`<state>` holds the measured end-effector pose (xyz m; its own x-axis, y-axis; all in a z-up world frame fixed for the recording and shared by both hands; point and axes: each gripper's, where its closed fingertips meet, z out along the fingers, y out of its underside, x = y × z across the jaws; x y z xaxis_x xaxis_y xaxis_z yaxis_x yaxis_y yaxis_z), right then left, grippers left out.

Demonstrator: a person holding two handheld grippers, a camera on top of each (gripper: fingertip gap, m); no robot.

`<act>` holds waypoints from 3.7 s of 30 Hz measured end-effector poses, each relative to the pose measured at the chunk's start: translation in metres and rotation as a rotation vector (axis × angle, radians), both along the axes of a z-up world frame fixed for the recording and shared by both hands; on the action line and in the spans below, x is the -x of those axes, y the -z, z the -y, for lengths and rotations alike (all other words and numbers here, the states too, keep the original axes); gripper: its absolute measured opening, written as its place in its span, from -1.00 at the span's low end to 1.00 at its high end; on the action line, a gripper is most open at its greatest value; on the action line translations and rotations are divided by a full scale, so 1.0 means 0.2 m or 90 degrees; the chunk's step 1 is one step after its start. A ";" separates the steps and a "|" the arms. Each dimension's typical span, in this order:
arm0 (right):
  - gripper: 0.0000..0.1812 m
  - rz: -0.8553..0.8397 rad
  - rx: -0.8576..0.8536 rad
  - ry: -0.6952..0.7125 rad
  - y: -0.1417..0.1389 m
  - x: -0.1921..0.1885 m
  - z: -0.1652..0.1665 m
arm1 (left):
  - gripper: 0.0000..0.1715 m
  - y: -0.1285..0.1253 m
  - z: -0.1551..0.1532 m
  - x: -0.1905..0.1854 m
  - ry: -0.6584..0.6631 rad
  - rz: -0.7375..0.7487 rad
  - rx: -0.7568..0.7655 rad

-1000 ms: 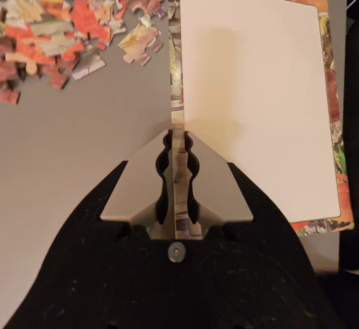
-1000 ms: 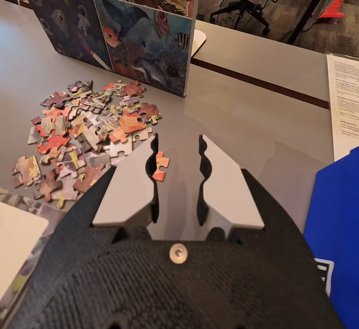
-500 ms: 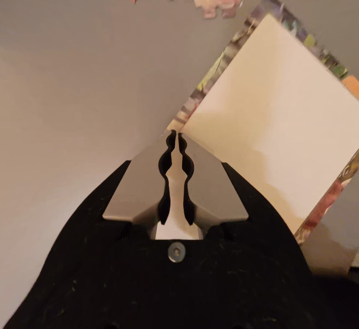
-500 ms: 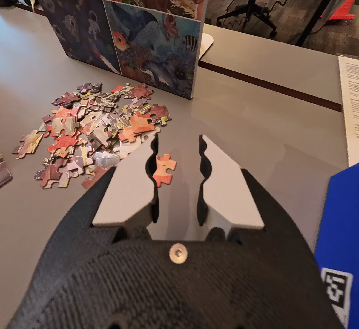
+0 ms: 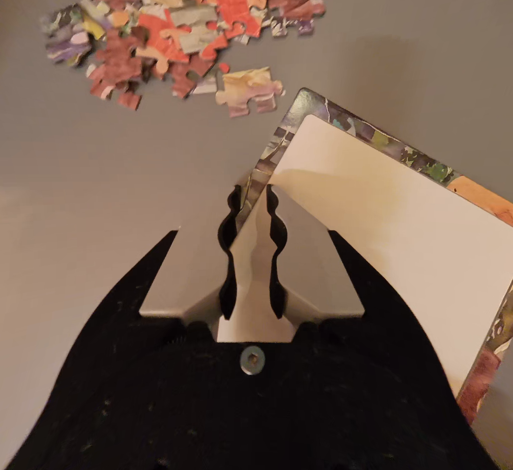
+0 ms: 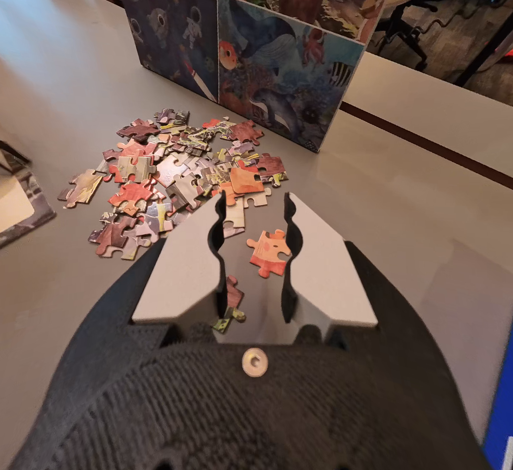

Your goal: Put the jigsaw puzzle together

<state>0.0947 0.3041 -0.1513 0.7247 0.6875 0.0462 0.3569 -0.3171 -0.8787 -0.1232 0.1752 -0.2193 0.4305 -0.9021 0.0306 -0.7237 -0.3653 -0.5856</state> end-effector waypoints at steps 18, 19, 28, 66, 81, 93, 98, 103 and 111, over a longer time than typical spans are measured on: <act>-0.56 0.006 -0.046 0.001 -0.07 0.00 0.01 | -0.76 -0.11 -0.14 0.30 -0.150 0.035 -0.062; -0.56 0.008 -0.058 0.010 -0.10 -0.02 0.01 | -0.76 -0.18 -0.15 0.26 -0.149 0.073 -0.084; -0.55 -0.035 -0.052 0.052 -0.14 -0.12 -0.03 | -0.58 -0.38 -0.21 -0.18 -0.179 0.235 -0.138; -0.46 -0.006 0.127 -0.048 0.23 0.23 -0.13 | -0.62 -0.33 -0.39 0.00 -0.332 0.347 -0.150; -0.81 -0.060 0.079 0.026 0.08 -0.04 -0.16 | -0.62 -0.30 -0.37 -0.04 -0.305 0.324 -0.155; -0.58 -0.016 0.108 0.007 0.16 0.15 -0.25 | -0.58 -0.30 -0.39 0.00 -0.330 0.380 -0.095; -0.42 0.023 0.139 -0.004 0.24 0.17 -0.26 | -0.58 -0.31 -0.39 0.00 -0.326 0.390 -0.092; -0.44 0.017 0.175 -0.017 0.29 0.18 -0.23 | -0.59 -0.30 -0.37 -0.03 -0.306 0.360 -0.115; -0.77 0.002 0.186 0.006 0.29 0.16 -0.23 | -0.60 -0.29 -0.36 -0.06 -0.287 0.322 -0.147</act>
